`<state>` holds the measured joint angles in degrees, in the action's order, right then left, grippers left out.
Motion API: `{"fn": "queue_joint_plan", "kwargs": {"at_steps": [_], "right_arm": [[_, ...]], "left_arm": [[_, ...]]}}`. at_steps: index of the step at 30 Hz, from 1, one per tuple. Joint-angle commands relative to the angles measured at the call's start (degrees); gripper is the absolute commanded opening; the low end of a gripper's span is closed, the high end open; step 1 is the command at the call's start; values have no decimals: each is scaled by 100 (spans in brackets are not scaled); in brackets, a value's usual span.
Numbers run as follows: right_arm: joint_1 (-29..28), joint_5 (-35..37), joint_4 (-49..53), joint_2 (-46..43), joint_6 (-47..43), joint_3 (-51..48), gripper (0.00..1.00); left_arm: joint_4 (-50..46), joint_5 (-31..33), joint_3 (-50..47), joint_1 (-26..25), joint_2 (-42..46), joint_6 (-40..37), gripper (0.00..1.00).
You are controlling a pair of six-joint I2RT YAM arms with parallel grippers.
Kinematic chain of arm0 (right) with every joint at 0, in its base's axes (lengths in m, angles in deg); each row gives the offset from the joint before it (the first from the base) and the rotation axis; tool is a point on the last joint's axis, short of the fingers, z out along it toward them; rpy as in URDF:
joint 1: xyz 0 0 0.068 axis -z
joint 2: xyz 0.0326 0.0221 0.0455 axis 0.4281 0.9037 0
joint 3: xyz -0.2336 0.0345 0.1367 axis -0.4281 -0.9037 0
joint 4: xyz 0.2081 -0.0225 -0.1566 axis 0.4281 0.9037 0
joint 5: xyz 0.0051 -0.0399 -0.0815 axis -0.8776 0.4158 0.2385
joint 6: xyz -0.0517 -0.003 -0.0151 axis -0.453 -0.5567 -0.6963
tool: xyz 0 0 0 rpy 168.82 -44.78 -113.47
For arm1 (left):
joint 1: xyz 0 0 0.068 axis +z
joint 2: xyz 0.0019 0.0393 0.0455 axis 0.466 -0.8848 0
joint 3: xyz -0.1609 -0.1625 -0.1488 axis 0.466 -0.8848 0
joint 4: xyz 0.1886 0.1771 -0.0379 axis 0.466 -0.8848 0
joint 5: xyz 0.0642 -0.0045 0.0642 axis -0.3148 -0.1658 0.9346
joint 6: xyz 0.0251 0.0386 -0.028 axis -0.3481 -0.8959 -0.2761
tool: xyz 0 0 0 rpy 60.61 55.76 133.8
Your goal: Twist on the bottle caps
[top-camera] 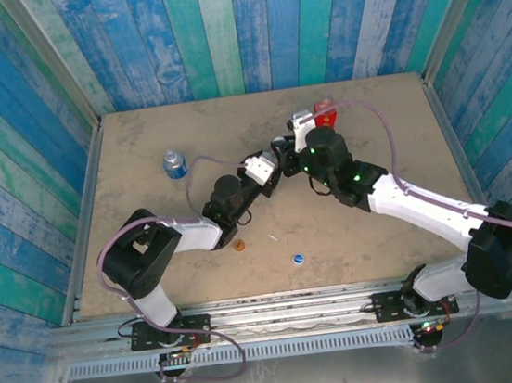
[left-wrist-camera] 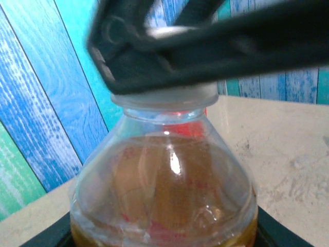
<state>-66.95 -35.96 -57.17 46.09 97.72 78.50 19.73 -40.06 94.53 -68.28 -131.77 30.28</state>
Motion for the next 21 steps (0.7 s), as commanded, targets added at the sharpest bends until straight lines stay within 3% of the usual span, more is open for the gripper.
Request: {"fn": "queue_joint_plan", "kwargs": {"at_steps": [1,6,8,11,17,21], "right_arm": [[95,-823,103,-507,-1006,-184,51],[592,-2801,384,-1106,-1647,-366,63],[693,-3363,728,-1259,-2016,-325,64],[691,-3988,1359,-1405,-2645,-169,65],[690,-4581,1785,-1558,-3274,-94,61],[689,-4588,1848,-1484,-3330,-59,51]], "left_arm": [[23,-1293,-111,356,594,15,38],[-164,-3860,-318,852,926,487,34],[-657,-4829,-135,922,1005,430,35],[-1618,-5771,220,923,1105,113,36],[-2829,-6436,549,923,1312,-573,38],[-2831,-6539,578,923,1293,-558,38]]}}
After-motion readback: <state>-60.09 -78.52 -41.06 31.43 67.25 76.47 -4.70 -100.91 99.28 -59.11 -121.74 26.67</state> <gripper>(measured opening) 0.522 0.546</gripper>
